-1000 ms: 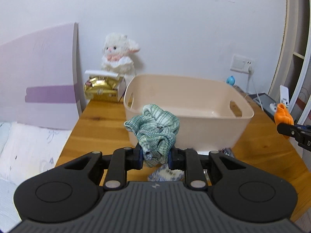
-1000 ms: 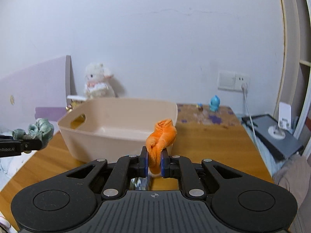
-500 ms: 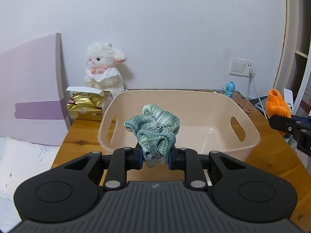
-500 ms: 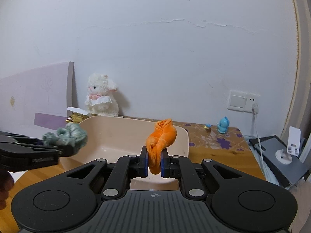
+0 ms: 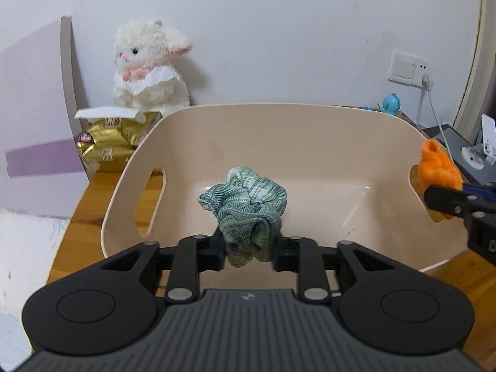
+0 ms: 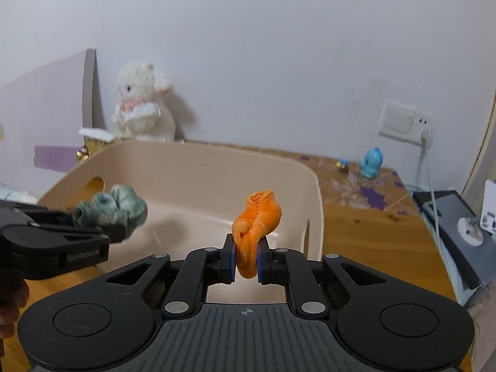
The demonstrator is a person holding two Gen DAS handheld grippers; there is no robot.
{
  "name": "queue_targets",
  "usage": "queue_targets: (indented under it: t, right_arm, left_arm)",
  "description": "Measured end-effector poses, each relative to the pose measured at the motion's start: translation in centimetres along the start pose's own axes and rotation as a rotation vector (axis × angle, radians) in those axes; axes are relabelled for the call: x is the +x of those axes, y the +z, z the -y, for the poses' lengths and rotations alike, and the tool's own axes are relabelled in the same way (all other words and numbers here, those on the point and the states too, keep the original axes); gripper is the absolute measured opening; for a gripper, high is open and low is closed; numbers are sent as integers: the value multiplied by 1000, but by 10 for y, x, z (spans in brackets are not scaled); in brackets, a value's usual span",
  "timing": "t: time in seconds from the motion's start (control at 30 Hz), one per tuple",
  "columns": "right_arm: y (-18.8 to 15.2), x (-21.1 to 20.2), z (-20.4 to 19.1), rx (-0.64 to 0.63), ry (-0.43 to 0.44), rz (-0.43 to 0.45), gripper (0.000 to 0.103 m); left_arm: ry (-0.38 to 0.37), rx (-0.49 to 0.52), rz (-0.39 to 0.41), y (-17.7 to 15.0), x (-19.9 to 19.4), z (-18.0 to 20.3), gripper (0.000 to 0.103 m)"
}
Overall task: Organize objects
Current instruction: 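Carry the cloth and orange toy over the beige bin and open both tools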
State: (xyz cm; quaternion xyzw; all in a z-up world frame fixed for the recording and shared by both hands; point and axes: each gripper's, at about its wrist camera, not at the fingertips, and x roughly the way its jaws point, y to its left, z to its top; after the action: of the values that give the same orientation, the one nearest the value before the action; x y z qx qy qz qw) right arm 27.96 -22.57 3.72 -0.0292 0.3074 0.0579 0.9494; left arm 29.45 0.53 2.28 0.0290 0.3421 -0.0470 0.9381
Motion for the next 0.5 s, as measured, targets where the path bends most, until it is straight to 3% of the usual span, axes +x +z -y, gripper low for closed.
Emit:
queue_targets:
  t: [0.03,0.1,0.13,0.23,0.3,0.4,0.47,0.5]
  right_arm:
    - [-1,2,-1,-3,0,-5,15]
    - [-3,0,-1,-8,-3,-1,32]
    - [-4,-3,-1,-11,-5,8,33]
    - [-2,-15,-2,-13,-10,46,50]
    - [-1,-27,-2,-1,-15,71,65]
    - [-2,-44,1,29,-7,98,78]
    - [-3,-54,2,42,-2,110,82]
    - [-4,-59,2,45,0,112,89]
  left_arm:
    - [-3,0,4,-1,0,-1,37]
    - [-18,-3,9,-1,-3,-1,49]
    - [-20,-5,17,-1,-5,0,58]
    - [0,-1,46,0,-15,2,78]
    - [18,8,55,0,-22,5,78]
    - [26,16,67,0,-36,7,78]
    - [37,21,78,-2,-47,8,84]
    - [46,24,86,-3,-54,8,85]
